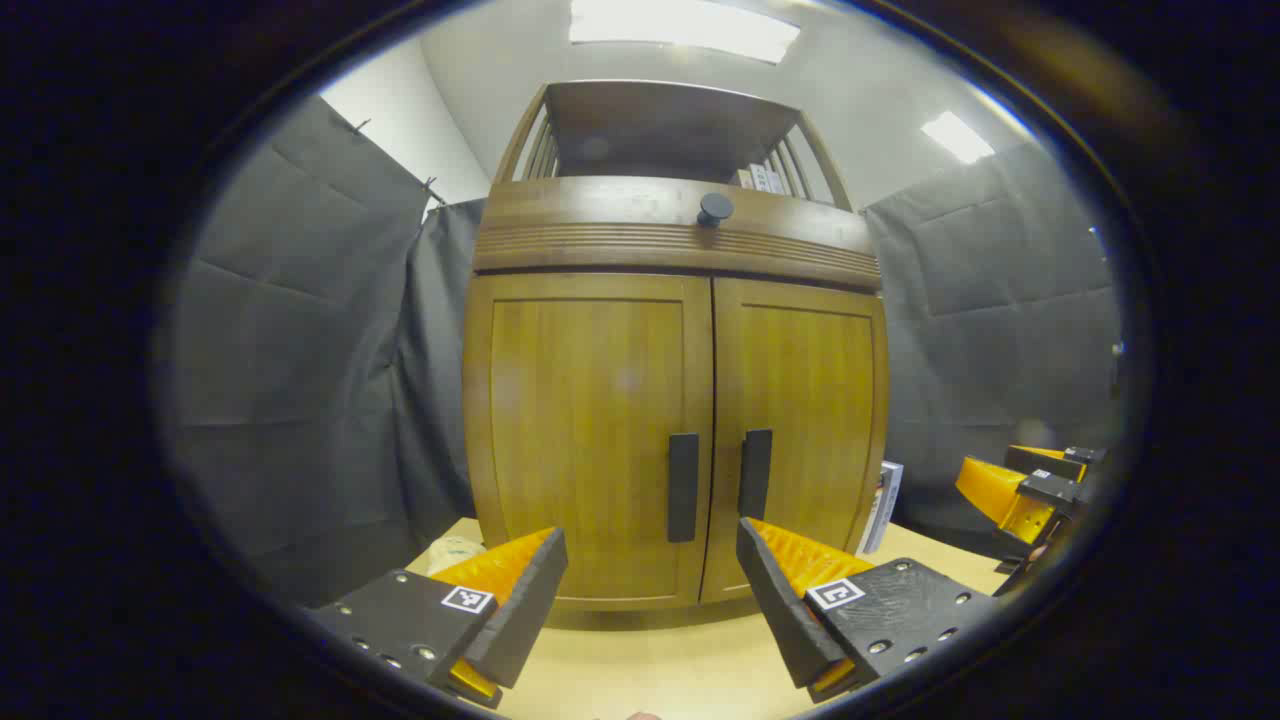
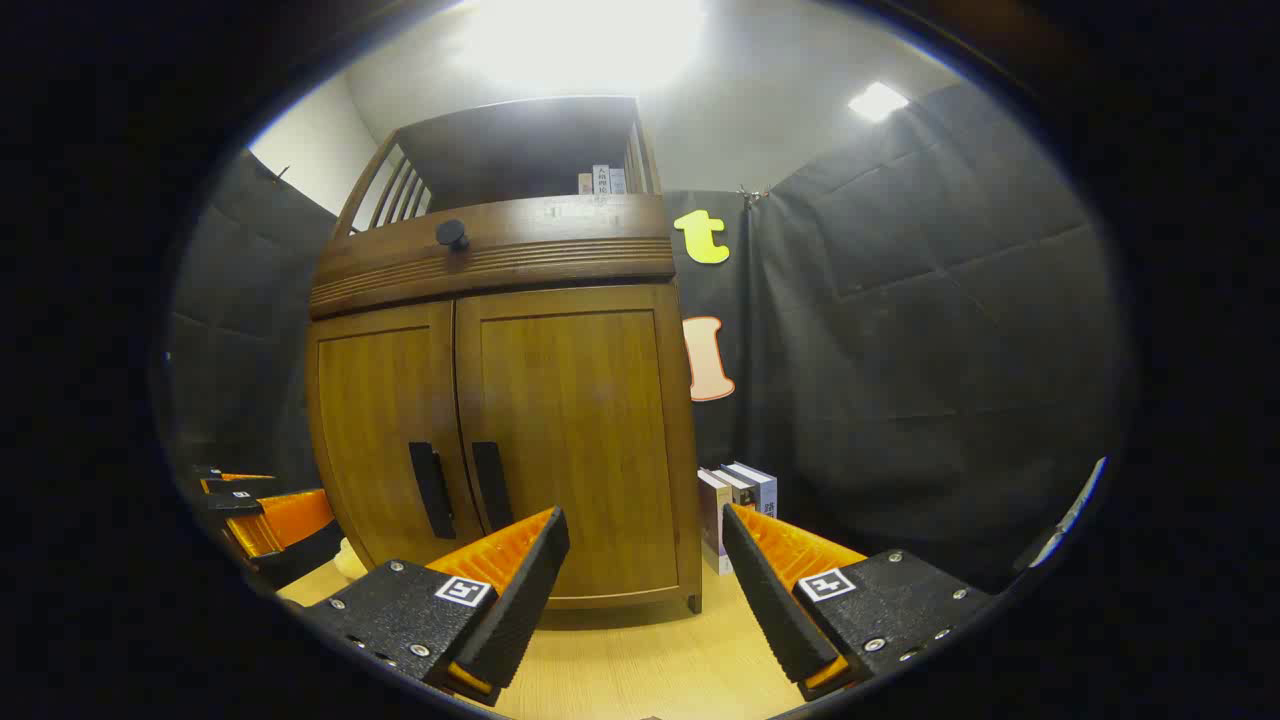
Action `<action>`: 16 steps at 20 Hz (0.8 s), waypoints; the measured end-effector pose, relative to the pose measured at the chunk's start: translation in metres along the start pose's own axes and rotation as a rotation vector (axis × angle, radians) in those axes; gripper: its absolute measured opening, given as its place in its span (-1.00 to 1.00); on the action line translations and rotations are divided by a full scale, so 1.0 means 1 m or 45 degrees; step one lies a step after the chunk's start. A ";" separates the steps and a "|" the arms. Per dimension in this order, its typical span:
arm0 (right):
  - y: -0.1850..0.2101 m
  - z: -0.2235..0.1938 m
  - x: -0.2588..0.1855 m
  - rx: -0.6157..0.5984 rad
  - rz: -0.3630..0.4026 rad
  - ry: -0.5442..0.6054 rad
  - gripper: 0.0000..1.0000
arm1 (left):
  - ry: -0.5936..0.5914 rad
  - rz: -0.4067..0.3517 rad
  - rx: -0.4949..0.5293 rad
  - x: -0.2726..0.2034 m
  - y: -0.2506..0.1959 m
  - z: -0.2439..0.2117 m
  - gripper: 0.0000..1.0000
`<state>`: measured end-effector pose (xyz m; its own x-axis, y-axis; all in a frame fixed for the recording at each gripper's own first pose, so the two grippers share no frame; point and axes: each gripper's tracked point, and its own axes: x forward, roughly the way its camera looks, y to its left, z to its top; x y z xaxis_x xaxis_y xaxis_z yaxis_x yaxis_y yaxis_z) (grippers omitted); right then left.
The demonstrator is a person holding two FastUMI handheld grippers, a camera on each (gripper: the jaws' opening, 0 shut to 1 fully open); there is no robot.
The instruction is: Open the right door of the double-door shoe cabinet with the right hand, and open the left door with the left hand.
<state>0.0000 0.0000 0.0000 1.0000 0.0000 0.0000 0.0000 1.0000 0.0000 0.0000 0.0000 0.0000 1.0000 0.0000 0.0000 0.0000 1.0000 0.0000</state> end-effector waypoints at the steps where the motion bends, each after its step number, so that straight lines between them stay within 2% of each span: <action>1: 0.001 -0.001 -0.001 -0.005 0.005 0.007 0.91 | -0.003 0.001 0.000 -0.001 0.000 0.000 0.94; 3: 0.005 0.000 -0.002 -0.013 0.015 0.015 0.91 | -0.008 0.002 0.002 -0.002 0.000 0.001 1.00; 4: 0.005 0.001 -0.003 -0.016 0.020 0.014 0.91 | -0.012 0.005 0.007 -0.002 0.001 0.003 0.79; 5: 0.006 0.003 -0.004 -0.018 0.024 0.011 0.91 | -0.015 0.011 0.014 -0.002 0.002 0.003 0.94; 7: 0.007 0.005 -0.004 -0.019 0.030 0.006 0.91 | -0.025 0.016 0.018 -0.004 0.001 0.005 0.79; 9: 0.007 0.004 -0.003 -0.019 0.031 0.008 0.91 | -0.025 0.015 0.017 -0.005 0.000 0.005 1.00; 11: 0.005 0.004 -0.005 -0.012 0.027 0.010 0.91 | -0.029 0.018 0.023 -0.004 0.000 0.006 0.94; 12: 0.005 0.004 -0.004 -0.008 0.028 0.011 0.91 | -0.032 0.021 0.025 -0.005 0.000 0.008 1.00; 16: 0.005 0.003 -0.004 -0.007 0.031 0.014 0.91 | -0.038 0.030 0.033 -0.009 -0.001 0.009 1.00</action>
<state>-0.0040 0.0046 0.0031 0.9997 0.0239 -0.0112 -0.0240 0.9997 -0.0053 -0.0090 -0.0014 0.0092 0.9993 0.0234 0.0304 -0.0242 0.9994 0.0253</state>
